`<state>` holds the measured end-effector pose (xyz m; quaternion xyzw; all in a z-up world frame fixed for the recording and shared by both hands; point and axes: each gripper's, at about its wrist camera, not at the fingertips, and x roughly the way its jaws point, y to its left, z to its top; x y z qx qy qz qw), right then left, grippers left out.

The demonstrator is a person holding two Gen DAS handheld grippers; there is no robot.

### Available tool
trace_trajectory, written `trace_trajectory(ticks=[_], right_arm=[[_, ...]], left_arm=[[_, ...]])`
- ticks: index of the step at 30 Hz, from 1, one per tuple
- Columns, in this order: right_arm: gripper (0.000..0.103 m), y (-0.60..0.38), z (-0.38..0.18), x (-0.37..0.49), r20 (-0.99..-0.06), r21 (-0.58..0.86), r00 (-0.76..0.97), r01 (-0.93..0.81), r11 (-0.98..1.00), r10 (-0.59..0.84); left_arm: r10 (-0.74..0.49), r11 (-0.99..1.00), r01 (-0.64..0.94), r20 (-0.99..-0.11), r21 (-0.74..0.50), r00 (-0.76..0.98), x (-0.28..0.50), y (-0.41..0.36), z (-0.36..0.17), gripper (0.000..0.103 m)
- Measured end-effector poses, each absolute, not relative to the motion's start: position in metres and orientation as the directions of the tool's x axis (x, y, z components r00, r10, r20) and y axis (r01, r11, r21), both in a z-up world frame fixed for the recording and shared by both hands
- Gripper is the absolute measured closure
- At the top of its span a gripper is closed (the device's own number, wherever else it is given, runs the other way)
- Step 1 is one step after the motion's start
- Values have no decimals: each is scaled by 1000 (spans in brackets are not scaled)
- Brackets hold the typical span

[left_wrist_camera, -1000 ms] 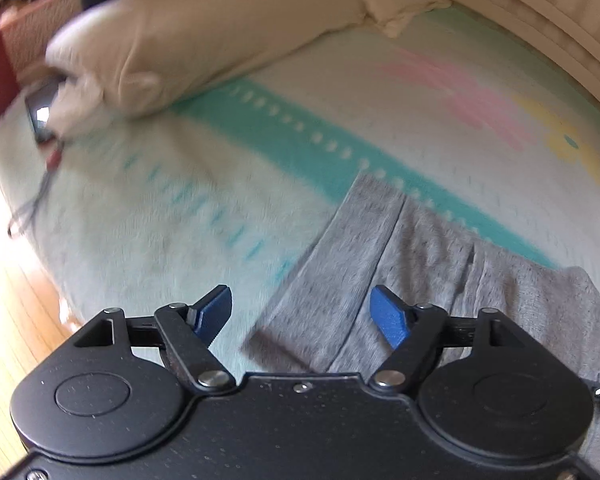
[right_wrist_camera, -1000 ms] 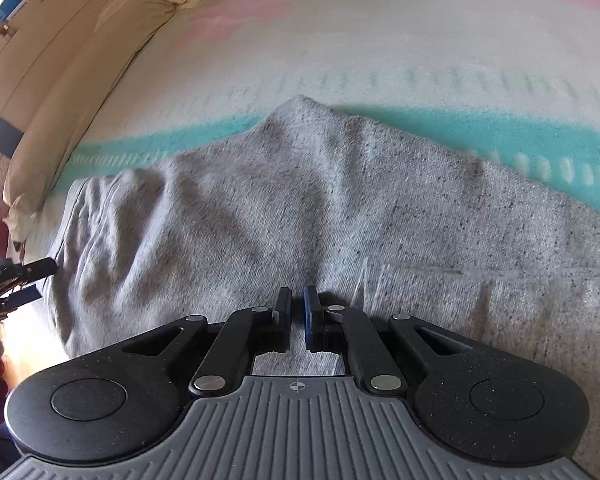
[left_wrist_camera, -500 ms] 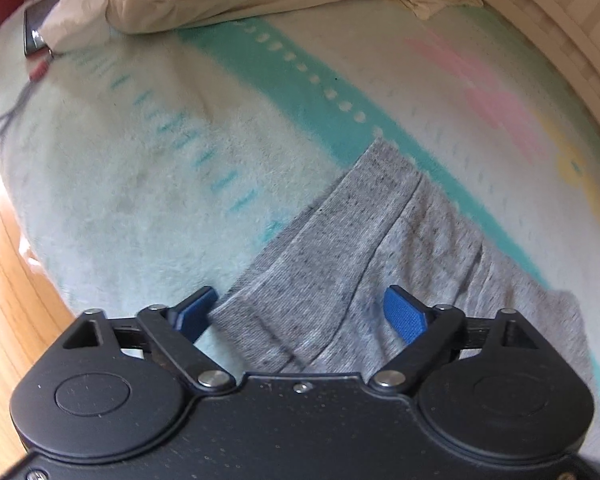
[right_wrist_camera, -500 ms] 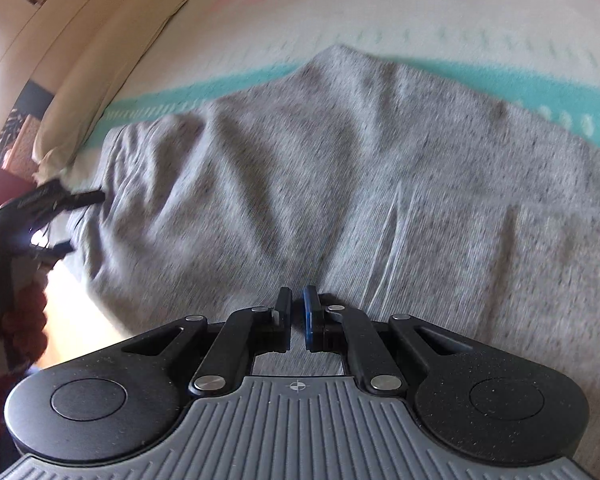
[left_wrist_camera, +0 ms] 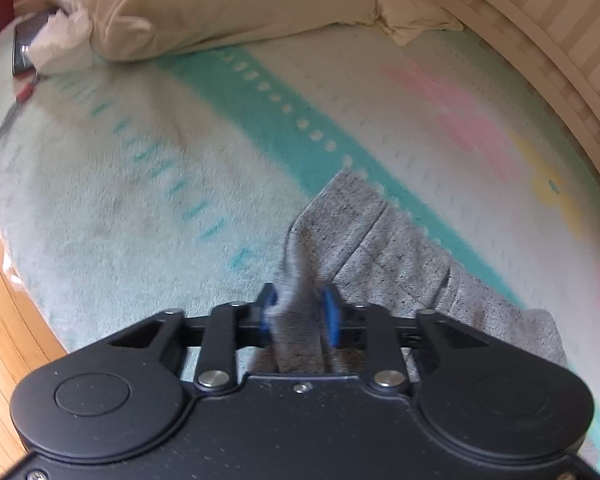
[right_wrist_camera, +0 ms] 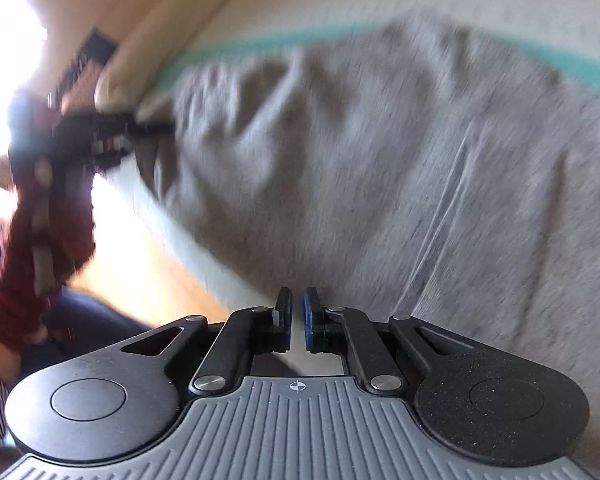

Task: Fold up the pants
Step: 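Lift the sweatpants edge with the left gripper while the right gripper grasps the other end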

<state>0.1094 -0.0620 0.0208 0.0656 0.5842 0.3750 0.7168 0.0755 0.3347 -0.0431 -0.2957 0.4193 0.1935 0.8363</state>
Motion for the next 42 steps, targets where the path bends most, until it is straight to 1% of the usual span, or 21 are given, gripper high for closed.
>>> trace_trajectory(ticks=[1,2,5,7,9,12,16,19,23,24,26,28,30,32,33,34,37,39,40,41,42], right_arm=[[95,-66,24,113,-780,538,57,-447,715,623],[95,-70,25,115,-777,542,68,-432,721,626],[95,-71,11,118,-803,525,49,-413,744,594],[95,-57,-11,109,-843,490,-14,-433,756,538],[97,-49,-20,98,-860,461,-20,-462,758,511],[96,-50,-7,97,-837,475,10,-484,735,548],[96,-76,12,108,-794,508,114,-414,755,597],[96,-96,15,116,-792,495,190,-355,793,580],[96,-121,6,125,-809,480,243,-251,840,535],[95,-127,2,126,-819,471,248,-223,853,517],[94,-133,-3,132,-833,463,245,-184,867,496],[92,-143,-8,133,-835,467,245,-160,870,493],[89,-146,-8,132,-828,479,252,-148,866,501],[86,-155,-4,131,-826,475,267,-142,868,496],[83,-162,-1,131,-824,475,275,-139,869,495],[80,-168,1,132,-820,479,283,-136,867,497],[74,-178,3,140,-805,494,313,-117,862,504],[72,-176,8,146,-793,501,344,-103,859,503],[68,-175,8,148,-785,506,361,-97,857,504],[66,-176,10,153,-775,513,377,-92,853,507],[65,-175,12,156,-764,523,392,-90,847,513]], left_arm=[[88,759,-566,-811,-322,579,75,331,-39,81],[96,769,-557,-804,-314,587,74,328,-35,83],[111,800,-518,-774,-302,623,70,318,-20,85],[110,822,-485,-750,-300,652,67,310,-8,85],[98,841,-448,-727,-305,680,64,302,5,85],[61,874,-369,-684,-315,727,59,284,28,85],[-11,920,-234,-616,-316,788,55,249,61,85],[-80,945,-118,-568,-304,819,57,215,80,86],[-197,951,23,-544,-309,815,64,169,90,89],[-221,949,50,-546,-310,808,68,156,89,90],[-305,934,132,-545,-333,781,76,130,84,103],[-387,910,203,-565,-362,728,86,102,76,103],[-404,910,230,-604,-346,688,93,77,66,102],[-379,924,239,-650,-297,659,100,58,55,100],[-358,933,238,-672,-269,648,101,51,51,99],[-335,942,233,-693,-240,639,103,46,46,96],[-266,963,207,-738,-174,619,105,42,35,90],[-221,974,178,-764,-140,607,107,44,27,89],[-203,978,161,-773,-132,601,108,49,23,86],[-184,982,139,-784,-125,593,110,54,19,81],[-167,986,122,-792,-118,588,110,57,19,79]])
